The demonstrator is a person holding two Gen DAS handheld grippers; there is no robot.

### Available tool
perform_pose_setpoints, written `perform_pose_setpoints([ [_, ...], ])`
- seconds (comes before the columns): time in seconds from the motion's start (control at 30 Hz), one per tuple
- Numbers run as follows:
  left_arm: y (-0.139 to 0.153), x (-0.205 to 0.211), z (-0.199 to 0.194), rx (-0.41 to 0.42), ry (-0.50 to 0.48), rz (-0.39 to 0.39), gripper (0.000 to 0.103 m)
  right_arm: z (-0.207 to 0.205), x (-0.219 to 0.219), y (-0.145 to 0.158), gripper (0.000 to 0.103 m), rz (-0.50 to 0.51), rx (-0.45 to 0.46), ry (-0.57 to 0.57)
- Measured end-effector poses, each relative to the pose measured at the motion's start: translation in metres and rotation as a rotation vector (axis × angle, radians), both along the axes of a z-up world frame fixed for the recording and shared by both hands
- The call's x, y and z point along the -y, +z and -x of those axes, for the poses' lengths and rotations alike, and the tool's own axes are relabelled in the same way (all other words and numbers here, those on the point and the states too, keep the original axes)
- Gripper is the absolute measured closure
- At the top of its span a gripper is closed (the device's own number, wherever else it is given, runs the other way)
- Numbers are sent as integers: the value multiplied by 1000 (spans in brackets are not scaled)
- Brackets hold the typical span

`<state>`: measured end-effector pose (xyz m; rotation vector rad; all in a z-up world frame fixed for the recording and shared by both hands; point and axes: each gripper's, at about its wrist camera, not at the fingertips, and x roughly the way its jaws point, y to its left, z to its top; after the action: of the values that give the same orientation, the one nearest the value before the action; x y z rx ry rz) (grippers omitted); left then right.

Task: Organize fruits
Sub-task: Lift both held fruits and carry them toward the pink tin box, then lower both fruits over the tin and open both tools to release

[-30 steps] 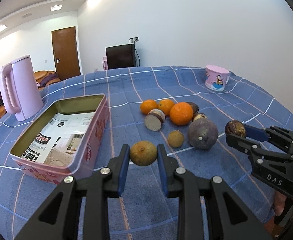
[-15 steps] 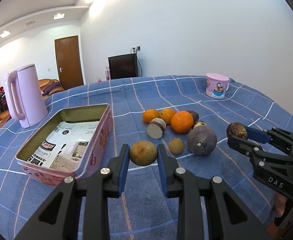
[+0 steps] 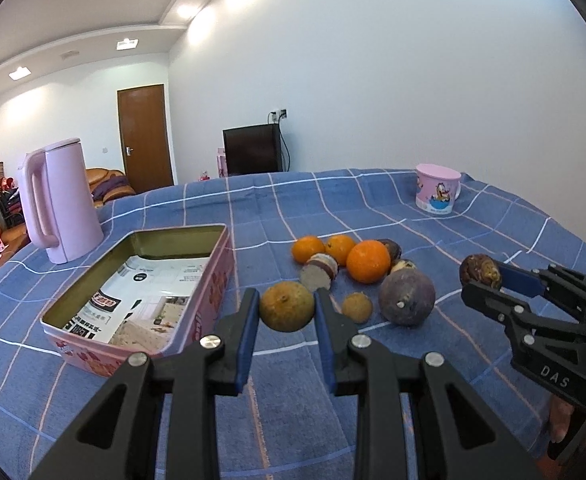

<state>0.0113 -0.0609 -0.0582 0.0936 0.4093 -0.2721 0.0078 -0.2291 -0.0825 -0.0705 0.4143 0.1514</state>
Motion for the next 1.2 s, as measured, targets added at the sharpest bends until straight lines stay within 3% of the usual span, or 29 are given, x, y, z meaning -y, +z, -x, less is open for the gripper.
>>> perform_pose_setpoints([
  [0.77,24,-19,8,110,85,-3,74,8,-10,15,64,40,98,-21],
  [1.2,37,-38,-11,98,159,-14,74,-10,-29,35,64,39,88,30],
])
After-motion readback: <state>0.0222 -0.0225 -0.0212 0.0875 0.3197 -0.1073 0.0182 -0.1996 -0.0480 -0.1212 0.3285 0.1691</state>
